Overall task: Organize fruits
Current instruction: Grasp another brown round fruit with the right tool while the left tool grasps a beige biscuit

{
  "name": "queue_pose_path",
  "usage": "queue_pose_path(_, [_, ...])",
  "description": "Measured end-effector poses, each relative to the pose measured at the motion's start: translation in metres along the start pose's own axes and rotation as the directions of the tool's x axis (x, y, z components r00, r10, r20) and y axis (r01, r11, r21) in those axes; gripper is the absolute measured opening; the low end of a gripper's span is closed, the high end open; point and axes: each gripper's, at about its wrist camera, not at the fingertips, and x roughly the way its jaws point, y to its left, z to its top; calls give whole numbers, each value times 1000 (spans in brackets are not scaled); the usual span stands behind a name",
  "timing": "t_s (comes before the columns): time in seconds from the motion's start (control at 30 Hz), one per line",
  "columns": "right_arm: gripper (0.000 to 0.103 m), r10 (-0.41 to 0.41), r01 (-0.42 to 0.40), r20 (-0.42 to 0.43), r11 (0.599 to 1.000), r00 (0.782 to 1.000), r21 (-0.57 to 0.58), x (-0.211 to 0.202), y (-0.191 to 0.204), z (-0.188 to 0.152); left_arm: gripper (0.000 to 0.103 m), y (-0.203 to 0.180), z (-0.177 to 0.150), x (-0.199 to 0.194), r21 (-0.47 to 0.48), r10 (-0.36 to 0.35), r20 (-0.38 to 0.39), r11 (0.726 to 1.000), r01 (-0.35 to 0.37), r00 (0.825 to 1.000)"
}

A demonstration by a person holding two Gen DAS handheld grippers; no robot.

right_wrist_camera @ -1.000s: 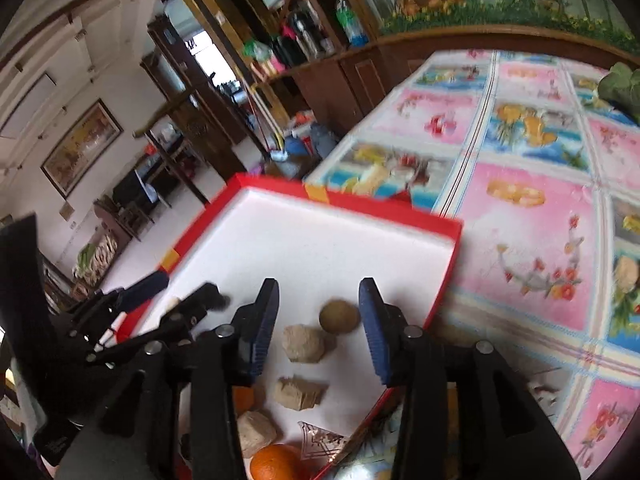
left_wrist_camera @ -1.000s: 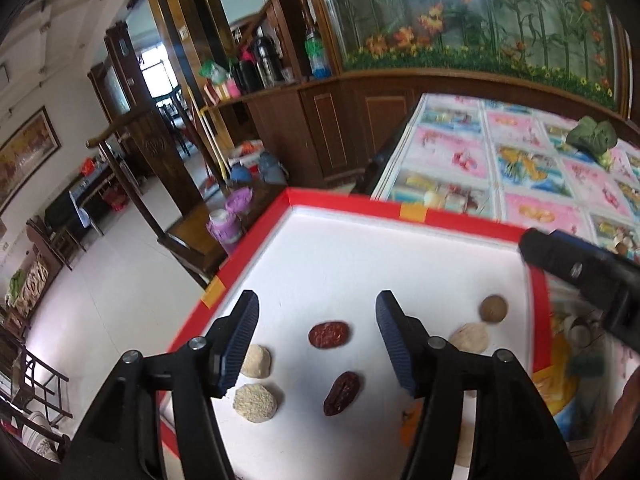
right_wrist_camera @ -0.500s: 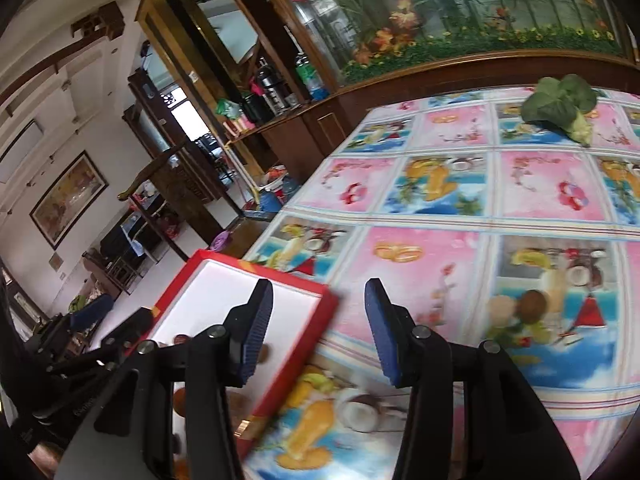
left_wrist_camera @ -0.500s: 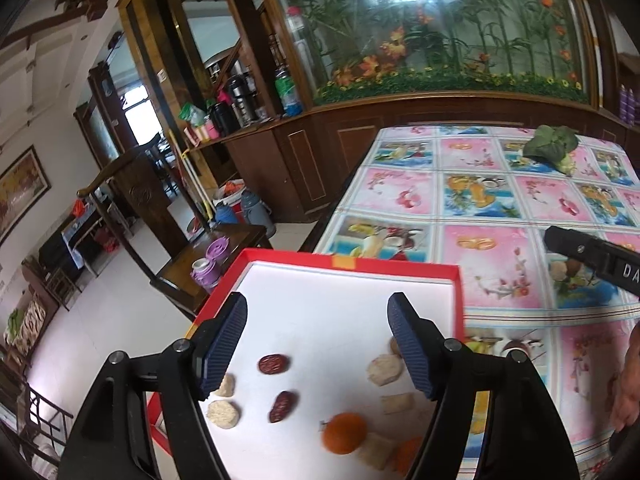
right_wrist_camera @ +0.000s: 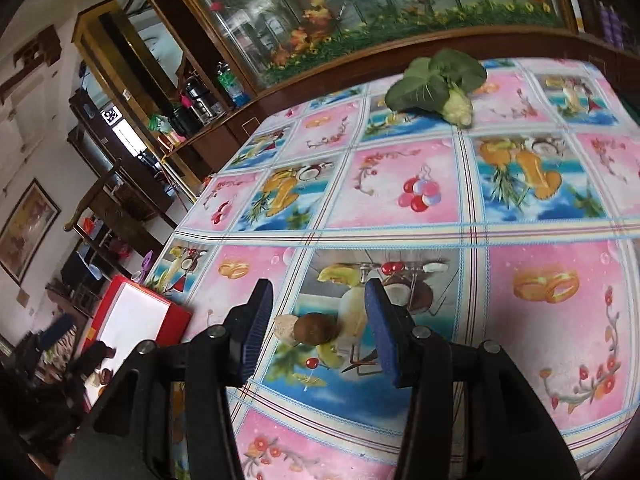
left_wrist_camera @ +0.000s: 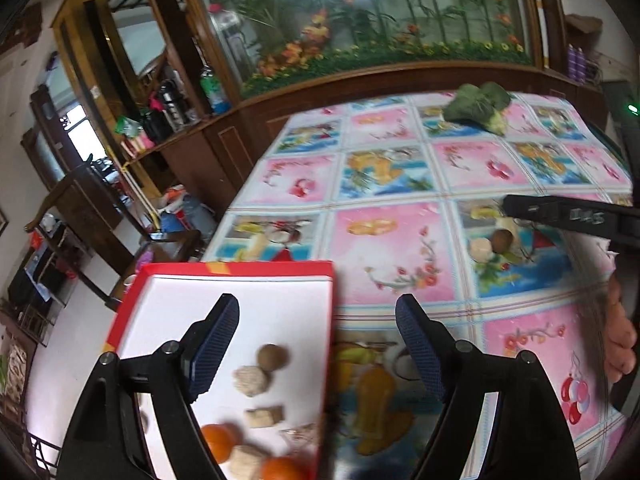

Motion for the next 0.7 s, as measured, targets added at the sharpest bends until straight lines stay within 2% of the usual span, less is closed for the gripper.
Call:
queue_pose_path(0.27, [50, -91, 84, -107, 994, 990, -63, 35, 13, -14, 80, -9, -6, 0, 19, -22, -18, 1000, 23, 1000])
queue_pose_path(0.37, [47, -99, 92, -102, 993, 990, -78, 36, 14, -15, 80, -12, -6, -1, 18, -34, -21, 999, 35, 999])
queue_pose_path(0.47, [40, -132, 120, -99, 985, 986, -122, 36, 18, -16, 80, -16, -4, -1, 29, -34, -22, 999, 34, 999])
queue_pose_path(0.6, [30, -129, 113, -117, 985, 985, -133, 34, 19, -15, 80, -22, 0, -1, 33, -48, -24, 998, 49, 999])
queue_pose_path(0.7, [29, -114, 99, -154, 990, 981, -102, 32, 13, -12, 80, -33, 7, 5, 60, -52, -23, 997, 53, 998])
